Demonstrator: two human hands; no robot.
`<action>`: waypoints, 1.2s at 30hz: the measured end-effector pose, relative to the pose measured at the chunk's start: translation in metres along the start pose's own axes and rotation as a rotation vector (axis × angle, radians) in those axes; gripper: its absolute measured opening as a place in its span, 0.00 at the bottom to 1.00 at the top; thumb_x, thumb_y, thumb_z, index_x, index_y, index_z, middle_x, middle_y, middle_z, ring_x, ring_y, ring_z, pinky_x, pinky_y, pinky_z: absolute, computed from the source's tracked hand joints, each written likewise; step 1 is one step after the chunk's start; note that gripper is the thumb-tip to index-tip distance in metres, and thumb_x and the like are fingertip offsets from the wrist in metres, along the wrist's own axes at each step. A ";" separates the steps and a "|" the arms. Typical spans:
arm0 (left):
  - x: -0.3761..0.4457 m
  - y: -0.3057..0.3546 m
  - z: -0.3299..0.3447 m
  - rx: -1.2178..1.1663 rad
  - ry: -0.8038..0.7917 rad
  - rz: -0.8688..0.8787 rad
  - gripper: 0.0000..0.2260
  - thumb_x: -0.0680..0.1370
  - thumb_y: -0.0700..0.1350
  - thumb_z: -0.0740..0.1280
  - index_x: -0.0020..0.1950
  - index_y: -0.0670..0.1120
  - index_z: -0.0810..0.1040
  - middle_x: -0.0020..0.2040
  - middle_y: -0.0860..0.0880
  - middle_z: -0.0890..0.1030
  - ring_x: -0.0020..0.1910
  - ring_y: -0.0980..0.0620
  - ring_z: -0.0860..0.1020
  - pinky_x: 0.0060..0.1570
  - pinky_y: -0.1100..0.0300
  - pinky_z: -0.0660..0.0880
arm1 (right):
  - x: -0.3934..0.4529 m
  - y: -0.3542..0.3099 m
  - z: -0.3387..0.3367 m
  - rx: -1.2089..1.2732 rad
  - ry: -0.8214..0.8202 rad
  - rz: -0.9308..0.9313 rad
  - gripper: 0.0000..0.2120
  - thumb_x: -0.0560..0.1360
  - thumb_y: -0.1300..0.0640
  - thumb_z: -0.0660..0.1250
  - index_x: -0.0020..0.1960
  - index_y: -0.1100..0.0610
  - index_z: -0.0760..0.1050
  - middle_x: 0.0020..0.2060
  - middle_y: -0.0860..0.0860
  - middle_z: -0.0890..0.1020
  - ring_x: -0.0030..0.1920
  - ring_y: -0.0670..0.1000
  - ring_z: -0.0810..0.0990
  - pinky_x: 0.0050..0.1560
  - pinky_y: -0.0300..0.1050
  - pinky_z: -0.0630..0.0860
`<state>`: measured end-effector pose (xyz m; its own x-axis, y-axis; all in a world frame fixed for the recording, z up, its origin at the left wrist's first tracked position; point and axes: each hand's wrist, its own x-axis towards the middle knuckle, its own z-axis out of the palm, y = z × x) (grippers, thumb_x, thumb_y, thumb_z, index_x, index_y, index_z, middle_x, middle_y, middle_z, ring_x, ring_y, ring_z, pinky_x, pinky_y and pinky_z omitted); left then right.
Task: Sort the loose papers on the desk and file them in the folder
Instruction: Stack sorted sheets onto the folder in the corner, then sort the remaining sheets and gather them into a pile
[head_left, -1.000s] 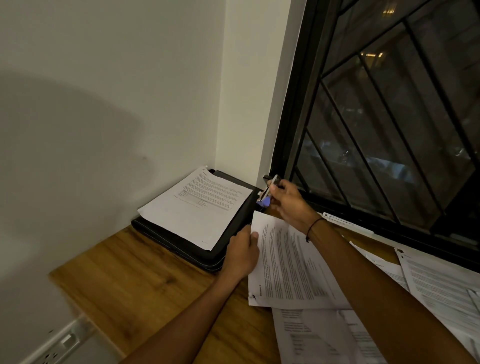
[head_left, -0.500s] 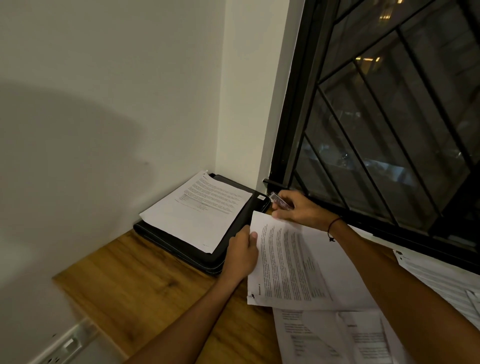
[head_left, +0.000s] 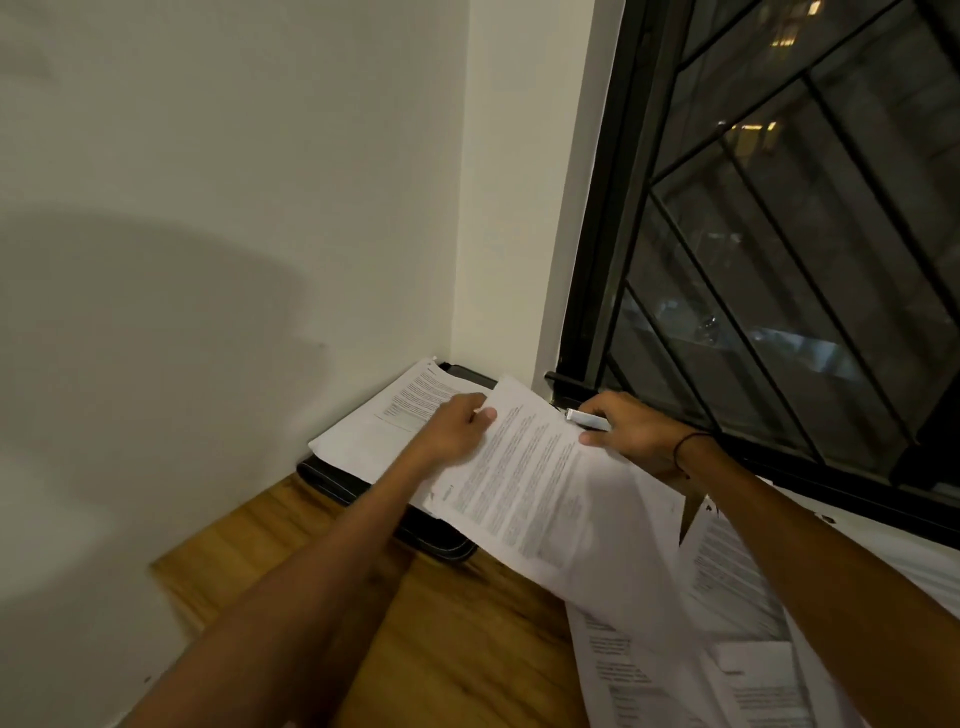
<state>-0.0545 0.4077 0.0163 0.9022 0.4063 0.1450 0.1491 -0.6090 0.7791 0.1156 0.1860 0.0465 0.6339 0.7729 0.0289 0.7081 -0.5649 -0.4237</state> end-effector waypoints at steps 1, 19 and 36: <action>0.008 -0.002 -0.012 0.040 -0.006 0.001 0.14 0.85 0.52 0.62 0.56 0.42 0.79 0.52 0.43 0.84 0.53 0.43 0.81 0.52 0.54 0.72 | 0.002 -0.005 0.002 0.050 0.045 -0.009 0.09 0.79 0.54 0.72 0.57 0.56 0.80 0.52 0.51 0.82 0.52 0.51 0.82 0.57 0.52 0.80; 0.025 -0.053 -0.072 0.485 0.147 -0.171 0.24 0.80 0.60 0.67 0.70 0.48 0.70 0.64 0.45 0.79 0.62 0.43 0.78 0.59 0.49 0.75 | 0.057 -0.071 0.091 1.007 0.050 0.450 0.12 0.83 0.68 0.59 0.66 0.69 0.69 0.38 0.56 0.76 0.18 0.42 0.64 0.18 0.36 0.58; -0.015 -0.107 -0.016 0.812 0.141 -0.005 0.33 0.81 0.68 0.46 0.81 0.51 0.58 0.82 0.45 0.58 0.80 0.44 0.56 0.77 0.43 0.53 | 0.097 -0.123 0.119 0.004 0.220 0.189 0.19 0.81 0.54 0.68 0.68 0.60 0.70 0.67 0.61 0.73 0.66 0.62 0.75 0.64 0.56 0.76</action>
<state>-0.0900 0.4775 -0.0592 0.8493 0.4591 0.2605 0.4481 -0.8879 0.1040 0.0529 0.3649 -0.0060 0.8072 0.5723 0.1447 0.5699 -0.6916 -0.4438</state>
